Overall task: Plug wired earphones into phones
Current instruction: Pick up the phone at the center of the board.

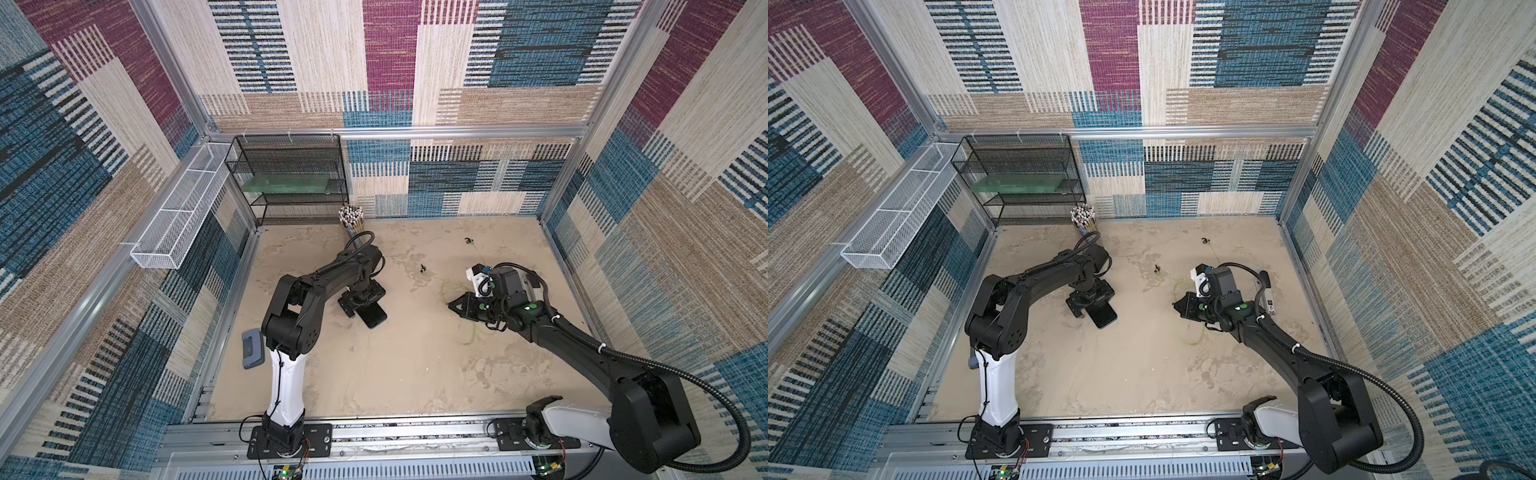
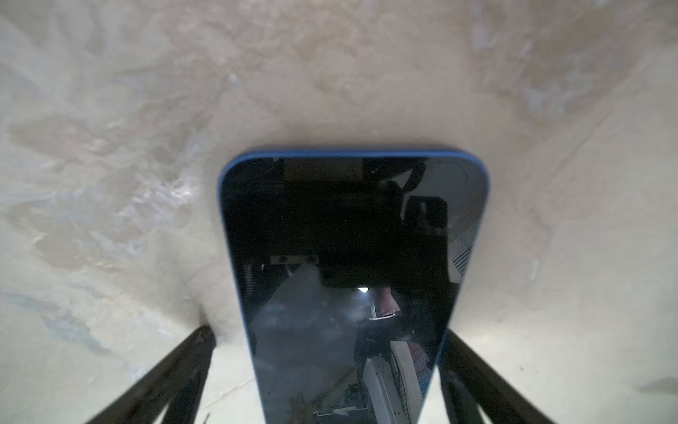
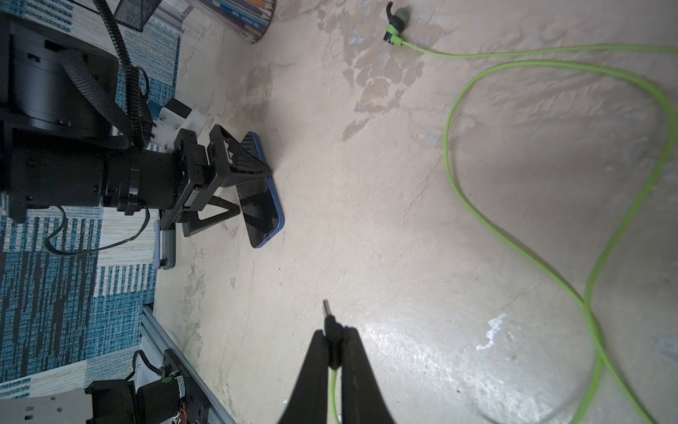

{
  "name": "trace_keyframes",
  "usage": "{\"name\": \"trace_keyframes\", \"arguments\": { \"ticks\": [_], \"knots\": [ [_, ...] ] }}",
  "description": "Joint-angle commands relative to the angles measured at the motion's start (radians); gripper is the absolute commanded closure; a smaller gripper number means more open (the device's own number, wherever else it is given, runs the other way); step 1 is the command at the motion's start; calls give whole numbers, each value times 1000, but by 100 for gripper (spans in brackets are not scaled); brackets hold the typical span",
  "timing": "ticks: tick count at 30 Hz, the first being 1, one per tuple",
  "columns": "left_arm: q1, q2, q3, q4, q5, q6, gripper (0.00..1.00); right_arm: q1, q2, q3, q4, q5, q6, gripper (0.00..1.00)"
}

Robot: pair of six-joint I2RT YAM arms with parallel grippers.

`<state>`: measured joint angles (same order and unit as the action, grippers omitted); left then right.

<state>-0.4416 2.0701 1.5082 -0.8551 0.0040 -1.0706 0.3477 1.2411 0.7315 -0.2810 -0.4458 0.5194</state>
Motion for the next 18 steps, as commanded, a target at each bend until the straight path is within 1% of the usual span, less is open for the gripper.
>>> {"name": "trace_keyframes", "arguments": {
  "ticks": [1, 3, 6, 7, 12, 18],
  "knots": [
    [6, 12, -37, 63, 44, -35, 17, 8, 1, 6, 30, -12, 7, 99],
    [9, 6, -57, 76, 40, -43, 22, 10, 0, 4, 29, -22, 3, 99],
    [15, -2, -79, 87, 43, -62, 33, 11, 2, -14, 43, -40, -8, 99],
    [19, -6, -82, 89, 48, -67, 35, 12, 5, -19, 48, -48, -13, 99],
    [29, -31, -73, 88, 78, -74, 37, 25, 24, -46, 132, -89, -3, 100],
    [41, -65, -55, 65, 111, -66, 38, 37, 55, -33, 169, -110, 19, 100]
  ]
}}
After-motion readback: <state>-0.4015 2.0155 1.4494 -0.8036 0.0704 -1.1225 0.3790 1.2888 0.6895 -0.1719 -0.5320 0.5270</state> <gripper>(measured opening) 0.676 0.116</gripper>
